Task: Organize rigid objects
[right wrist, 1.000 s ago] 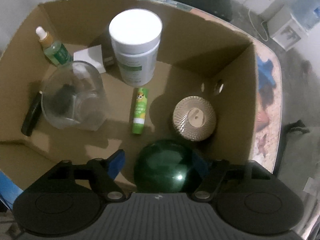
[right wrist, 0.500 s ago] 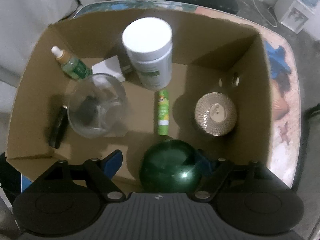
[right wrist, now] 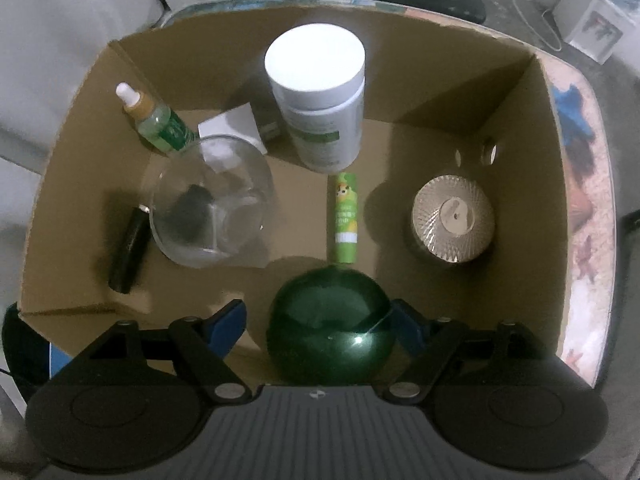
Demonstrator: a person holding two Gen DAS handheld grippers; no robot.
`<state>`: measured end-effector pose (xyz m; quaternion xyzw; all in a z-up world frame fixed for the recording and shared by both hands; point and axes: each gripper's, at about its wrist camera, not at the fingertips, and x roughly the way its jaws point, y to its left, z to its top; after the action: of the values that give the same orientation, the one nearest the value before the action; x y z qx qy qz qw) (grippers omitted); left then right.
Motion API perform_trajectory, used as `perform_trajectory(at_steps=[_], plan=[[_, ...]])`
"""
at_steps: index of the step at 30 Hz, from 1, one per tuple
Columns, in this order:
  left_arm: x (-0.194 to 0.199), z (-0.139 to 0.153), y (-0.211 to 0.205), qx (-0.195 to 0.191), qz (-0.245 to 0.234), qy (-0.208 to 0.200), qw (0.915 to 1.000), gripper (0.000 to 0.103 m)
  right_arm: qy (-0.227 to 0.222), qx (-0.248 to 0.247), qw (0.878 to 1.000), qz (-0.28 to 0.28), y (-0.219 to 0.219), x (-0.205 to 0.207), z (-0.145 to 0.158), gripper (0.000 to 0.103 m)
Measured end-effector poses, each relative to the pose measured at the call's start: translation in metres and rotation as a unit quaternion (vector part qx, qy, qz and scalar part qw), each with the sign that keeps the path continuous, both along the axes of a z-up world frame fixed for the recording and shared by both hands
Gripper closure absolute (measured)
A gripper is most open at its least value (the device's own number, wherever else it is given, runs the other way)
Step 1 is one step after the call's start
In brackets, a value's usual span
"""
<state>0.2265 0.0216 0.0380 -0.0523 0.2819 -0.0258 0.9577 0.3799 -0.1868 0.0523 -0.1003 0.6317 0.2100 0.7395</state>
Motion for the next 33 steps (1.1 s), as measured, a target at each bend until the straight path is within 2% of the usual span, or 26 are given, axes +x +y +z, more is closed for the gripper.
perform_trajectory(at_steps=[3,4,9,13,17,23,27,29,33], plan=[[0.0,0.0,-0.001,0.001,0.0,0.002,1.0,0.0,0.002,0.05,0.998,-0.022,-0.014,0.002,0.005,0.024],[0.001,-0.001,-0.001,0.002,0.0,0.002,1.0,0.0,0.001,0.065,0.997,-0.031,-0.018,0.003,0.006,0.028],[0.0,0.0,-0.003,0.007,-0.001,0.005,1.0,0.0,-0.056,0.116,0.988,-0.081,-0.037,-0.004,0.033,0.03],[-0.002,0.001,-0.008,0.017,-0.001,0.007,0.9998,0.0,-0.105,0.167,0.972,-0.128,-0.069,-0.021,0.044,0.039],[-0.006,0.003,-0.015,0.03,-0.002,0.01,0.9995,0.0,-0.147,0.214,0.954,-0.148,-0.093,-0.063,0.045,0.039],[-0.022,0.012,-0.028,0.052,-0.004,0.007,0.9986,0.0,-0.221,0.253,0.925,-0.179,-0.125,-0.142,0.049,0.038],[-0.039,0.024,-0.039,0.062,-0.012,-0.004,0.998,0.0,-0.275,0.265,0.901,-0.208,-0.145,-0.194,0.055,0.032],[-0.049,0.028,-0.048,0.067,-0.02,-0.008,0.9975,0.0,-0.297,0.261,0.892,-0.22,-0.149,-0.213,0.054,0.024],[-0.066,0.03,-0.064,0.072,-0.034,0.0,0.9968,0.0,-0.327,0.243,0.887,-0.218,-0.148,-0.241,0.057,0.016]])
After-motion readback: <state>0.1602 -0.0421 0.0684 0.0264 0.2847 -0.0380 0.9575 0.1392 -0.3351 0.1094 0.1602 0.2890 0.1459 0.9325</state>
